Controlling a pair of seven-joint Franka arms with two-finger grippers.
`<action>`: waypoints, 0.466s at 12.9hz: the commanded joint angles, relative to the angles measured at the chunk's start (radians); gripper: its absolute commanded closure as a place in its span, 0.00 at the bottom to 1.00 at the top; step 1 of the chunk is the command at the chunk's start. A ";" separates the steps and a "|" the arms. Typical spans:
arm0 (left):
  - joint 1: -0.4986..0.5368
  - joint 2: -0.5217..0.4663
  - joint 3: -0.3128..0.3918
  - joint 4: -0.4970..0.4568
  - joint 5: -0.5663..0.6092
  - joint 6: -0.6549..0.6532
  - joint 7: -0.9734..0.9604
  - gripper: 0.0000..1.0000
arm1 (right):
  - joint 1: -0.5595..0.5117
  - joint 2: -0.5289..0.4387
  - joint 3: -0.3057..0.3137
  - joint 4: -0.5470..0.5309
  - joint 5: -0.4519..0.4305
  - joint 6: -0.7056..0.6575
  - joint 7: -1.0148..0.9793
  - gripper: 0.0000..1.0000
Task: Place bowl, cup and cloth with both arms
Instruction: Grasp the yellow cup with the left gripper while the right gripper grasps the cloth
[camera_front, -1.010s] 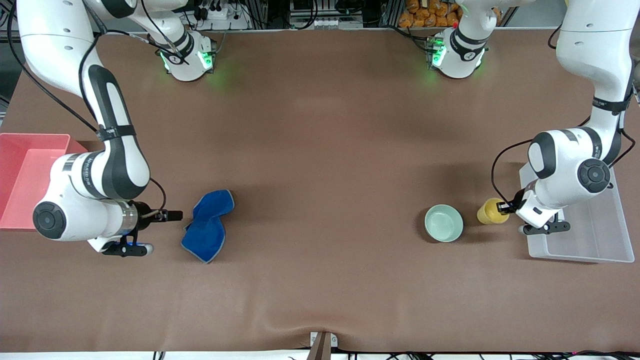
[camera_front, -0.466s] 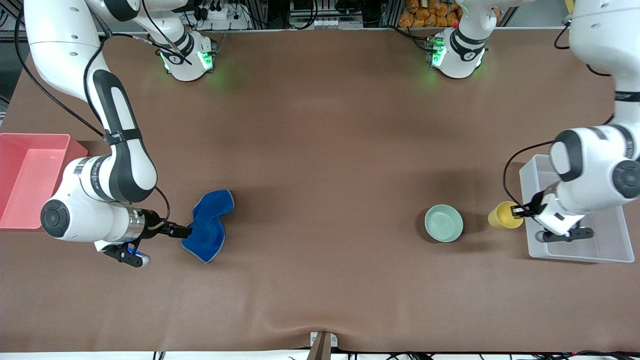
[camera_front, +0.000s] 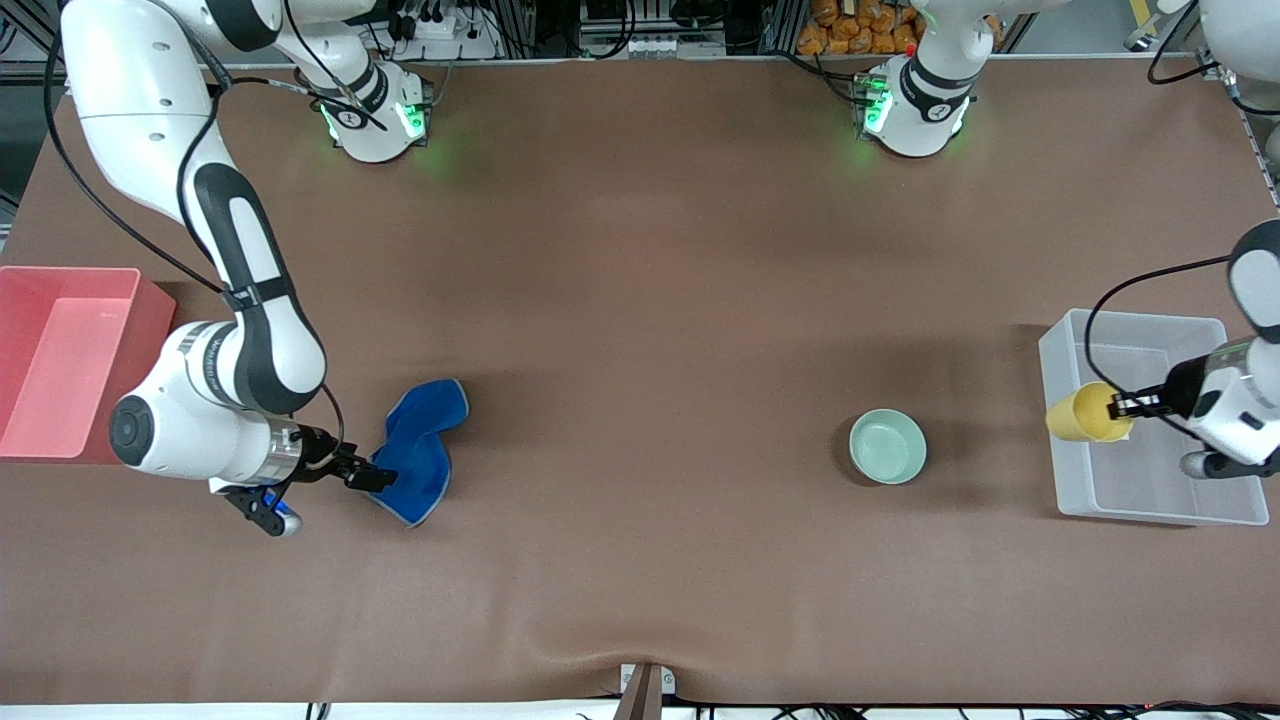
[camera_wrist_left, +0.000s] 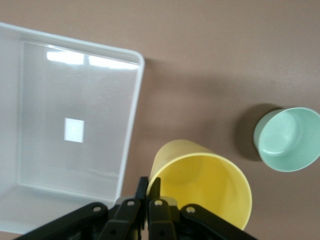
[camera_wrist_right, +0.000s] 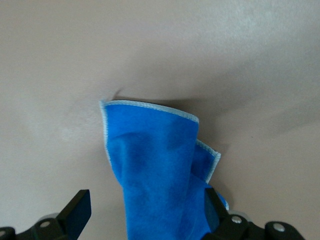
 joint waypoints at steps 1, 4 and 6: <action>0.004 -0.011 0.068 0.006 -0.029 -0.026 0.129 1.00 | 0.030 -0.010 0.001 -0.050 0.023 0.038 -0.001 0.00; 0.022 0.021 0.119 0.004 -0.068 -0.014 0.249 1.00 | 0.036 -0.010 0.001 -0.078 0.022 0.067 -0.002 0.00; 0.033 0.063 0.122 -0.004 -0.085 0.067 0.271 1.00 | 0.059 -0.014 0.001 -0.130 0.022 0.153 -0.002 0.00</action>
